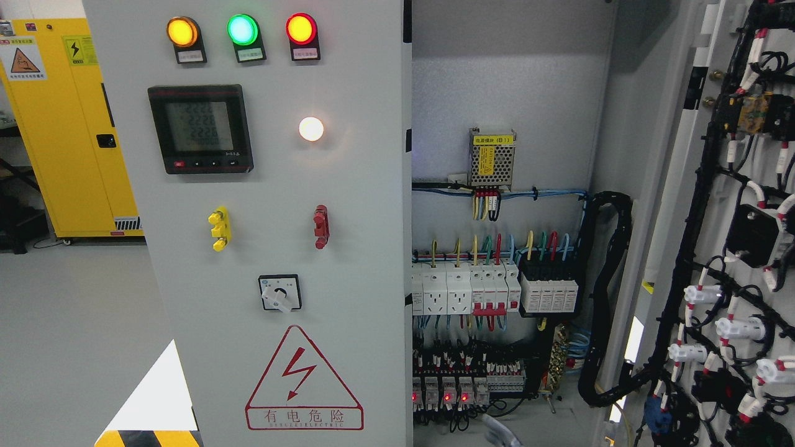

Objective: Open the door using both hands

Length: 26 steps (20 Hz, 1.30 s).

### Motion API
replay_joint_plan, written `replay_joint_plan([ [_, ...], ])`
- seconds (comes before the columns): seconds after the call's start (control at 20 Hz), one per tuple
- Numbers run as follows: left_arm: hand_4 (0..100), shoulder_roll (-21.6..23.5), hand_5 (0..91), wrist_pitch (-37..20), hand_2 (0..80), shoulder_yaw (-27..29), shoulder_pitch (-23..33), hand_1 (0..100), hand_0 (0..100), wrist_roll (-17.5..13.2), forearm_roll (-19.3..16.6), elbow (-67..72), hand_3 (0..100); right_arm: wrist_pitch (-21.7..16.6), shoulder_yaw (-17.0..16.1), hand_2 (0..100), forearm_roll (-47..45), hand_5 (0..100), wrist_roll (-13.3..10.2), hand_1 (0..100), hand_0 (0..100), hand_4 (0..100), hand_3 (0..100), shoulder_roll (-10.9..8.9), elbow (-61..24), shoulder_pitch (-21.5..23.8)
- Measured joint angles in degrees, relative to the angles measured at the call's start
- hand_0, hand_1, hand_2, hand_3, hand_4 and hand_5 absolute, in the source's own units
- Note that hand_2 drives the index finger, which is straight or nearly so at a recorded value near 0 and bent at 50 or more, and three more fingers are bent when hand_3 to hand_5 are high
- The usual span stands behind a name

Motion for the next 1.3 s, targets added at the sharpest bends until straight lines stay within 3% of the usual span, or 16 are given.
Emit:
replay_joint_plan([
  [0.3,0,-0.4,0.0,0.0,0.0,0.0,0.0,0,0,0.0,0.0,-0.3,0,6.6,-0.4,0,-0.2,0,-0.6,12,20,0,0,2.51,2.4,-12.7],
  [0.6,0,-1.2,0.0,0.1,0.0,0.0,-0.9,0,0,0.0,0.0,-0.4,0,10.7,-0.7,0,-3.6,0,-0.7,12,20,0,0,4.37,6.3,-21.4],
  [1.3,0,-2.1,0.0,0.0,0.0,-0.1,-2.0,0,0,0.0,-0.4,-0.5,0,14.3,-1.3,0,-7.6,0,-0.9,12,20,0,0,6.23,19.0,-35.3],
])
